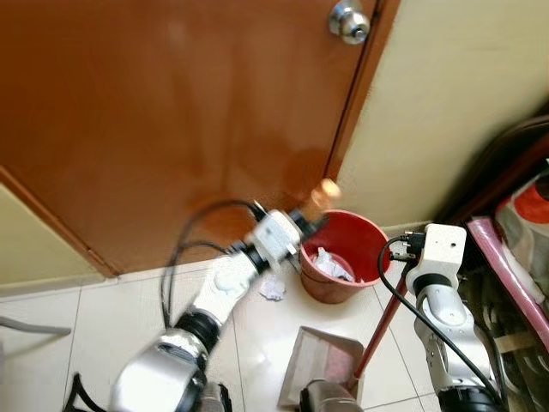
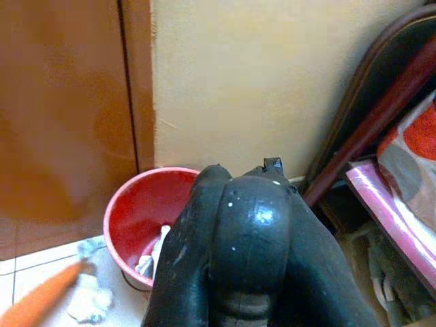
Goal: Sweep floor
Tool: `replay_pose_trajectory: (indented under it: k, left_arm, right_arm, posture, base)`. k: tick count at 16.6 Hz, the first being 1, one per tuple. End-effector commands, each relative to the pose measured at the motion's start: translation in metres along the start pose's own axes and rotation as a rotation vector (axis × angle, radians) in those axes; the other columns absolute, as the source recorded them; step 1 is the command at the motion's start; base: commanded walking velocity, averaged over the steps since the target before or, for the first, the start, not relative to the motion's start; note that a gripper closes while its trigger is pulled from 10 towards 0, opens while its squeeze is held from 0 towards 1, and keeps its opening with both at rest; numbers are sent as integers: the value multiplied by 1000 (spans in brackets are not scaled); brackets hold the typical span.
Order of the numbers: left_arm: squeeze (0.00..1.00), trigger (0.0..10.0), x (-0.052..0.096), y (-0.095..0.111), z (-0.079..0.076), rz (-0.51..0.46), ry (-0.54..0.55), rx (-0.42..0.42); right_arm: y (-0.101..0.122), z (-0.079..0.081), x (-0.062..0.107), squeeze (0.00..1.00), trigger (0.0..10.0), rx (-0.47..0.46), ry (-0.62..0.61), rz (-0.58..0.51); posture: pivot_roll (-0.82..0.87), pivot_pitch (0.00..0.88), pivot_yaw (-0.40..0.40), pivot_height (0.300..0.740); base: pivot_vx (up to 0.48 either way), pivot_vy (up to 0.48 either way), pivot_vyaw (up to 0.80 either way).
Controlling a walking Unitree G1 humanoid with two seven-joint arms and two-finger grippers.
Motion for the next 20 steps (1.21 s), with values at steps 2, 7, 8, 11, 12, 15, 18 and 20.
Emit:
replay_pose_trajectory:
  k: [2, 7, 8, 11, 12, 15, 18, 20]
  left_arm:
    - [0, 10000, 0, 7, -19, -69, -136, 34]
    - [0, 10000, 48, -10, -24, 5, -376, 125]
    - [0, 10000, 59, -12, -22, 23, -390, 134]
    - [0, 10000, 89, -9, -10, 54, -343, 164]
    - [0, 10000, 96, -7, -3, 61, -273, 197]
    - [0, 10000, 102, -11, 30, 160, 62, 198]
    - [0, 10000, 119, -13, 55, 208, 319, 229]
    - [0, 10000, 134, -15, 68, 214, 504, 253]
  right_arm:
    - [-16, -1, 1, 0, 10000, 15, 15, 80]
    - [-23, -6, -2, 0, 10000, 58, 20, 132]
    - [-23, -10, -4, 0, 10000, 70, 7, 134]
    - [-15, -31, -10, 0, 10000, 176, -94, 105]
    - [-7, -36, -13, 0, 10000, 193, -126, 71]
    - [10, -41, -19, 0, 10000, 190, -168, -8]
    - [19, -35, -24, 0, 10000, 149, -145, -48]
    - [16, -30, -25, 0, 10000, 180, -150, -41]
  posture:
    - [-79, 109, -40, 740]
    - [-57, 114, -36, 740]
    - [-51, 116, -36, 740]
    - [-34, 119, -37, 740]
    - [-32, 120, -36, 740]
    - [-19, 131, -33, 740]
    - [-13, 133, -40, 740]
    - [-9, 124, -47, 740]
  base:
    - [0, 0, 0]
    - [0, 0, 0]
    - [0, 0, 0]
    - [0, 0, 0]
    - [0, 0, 0]
    - [0, 0, 0]
    - [0, 0, 0]
    - [0, 0, 0]
Point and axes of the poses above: a point about 5 cm out from each wrist's last joint towards the gripper, its own x axis pointing back from the gripper into the wrist, its own y axis along the axis of the wrist's last joint, z = x × y, the point moved 2 cm from there along -x, pointing out of the wrist towards the gripper, and after that the axes turned 1 degree about -x, right-handed, at the moved point
